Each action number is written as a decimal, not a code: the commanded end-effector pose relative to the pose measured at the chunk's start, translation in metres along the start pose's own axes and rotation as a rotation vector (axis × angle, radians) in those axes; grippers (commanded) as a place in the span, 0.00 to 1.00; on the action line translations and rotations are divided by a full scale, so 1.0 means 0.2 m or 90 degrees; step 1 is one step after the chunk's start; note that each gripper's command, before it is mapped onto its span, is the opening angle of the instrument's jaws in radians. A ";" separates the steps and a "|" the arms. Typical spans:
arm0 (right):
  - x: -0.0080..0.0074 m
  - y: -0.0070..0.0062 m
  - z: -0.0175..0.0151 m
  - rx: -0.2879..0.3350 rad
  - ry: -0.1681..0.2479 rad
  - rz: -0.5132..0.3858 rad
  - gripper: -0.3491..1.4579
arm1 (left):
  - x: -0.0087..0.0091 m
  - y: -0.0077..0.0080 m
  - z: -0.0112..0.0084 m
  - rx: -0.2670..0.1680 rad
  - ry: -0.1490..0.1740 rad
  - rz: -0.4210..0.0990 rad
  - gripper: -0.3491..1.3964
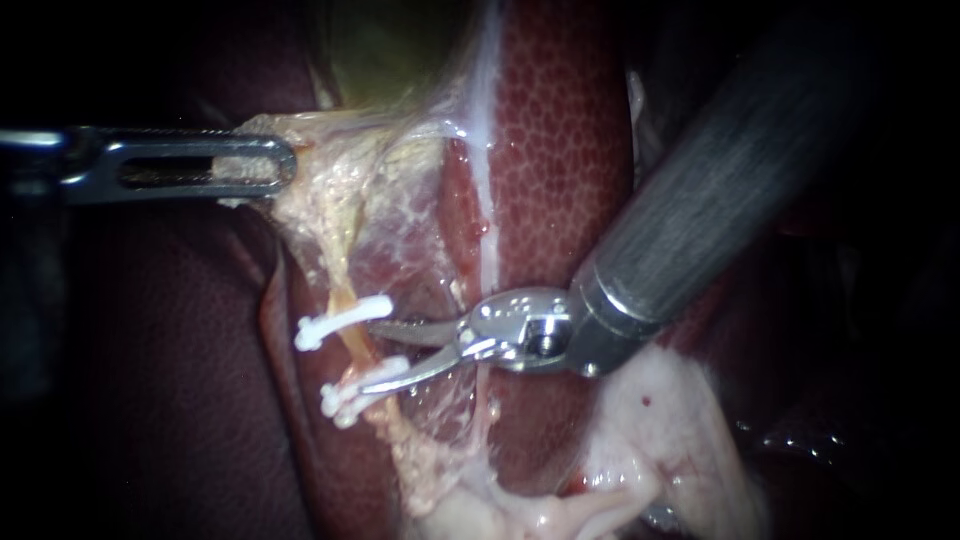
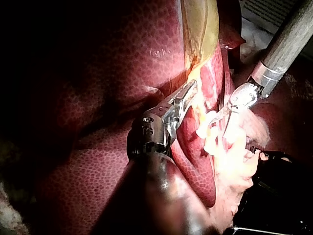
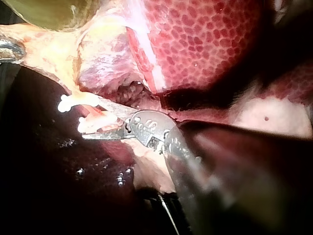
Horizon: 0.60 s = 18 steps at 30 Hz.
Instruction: Go to the cutting position left tube
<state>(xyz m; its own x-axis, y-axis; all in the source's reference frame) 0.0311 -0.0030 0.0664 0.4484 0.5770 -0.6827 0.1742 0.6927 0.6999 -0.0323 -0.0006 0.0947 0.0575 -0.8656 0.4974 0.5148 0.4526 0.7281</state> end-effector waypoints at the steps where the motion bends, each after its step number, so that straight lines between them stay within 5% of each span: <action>1: 0.000 0.000 0.001 0.003 -0.001 -0.001 0.89 | 0.000 0.000 0.000 0.000 0.000 0.000 0.00; 18: 0.002 -0.002 0.011 0.070 -0.013 -0.025 0.85 | 0.000 0.000 0.001 -0.001 0.000 0.000 0.00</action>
<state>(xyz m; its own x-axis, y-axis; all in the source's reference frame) 0.0332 -0.0040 0.0664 0.4578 0.5381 -0.7077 0.2923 0.6607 0.6914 -0.0325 -0.0007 0.0948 0.0568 -0.8656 0.4975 0.5159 0.4521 0.7277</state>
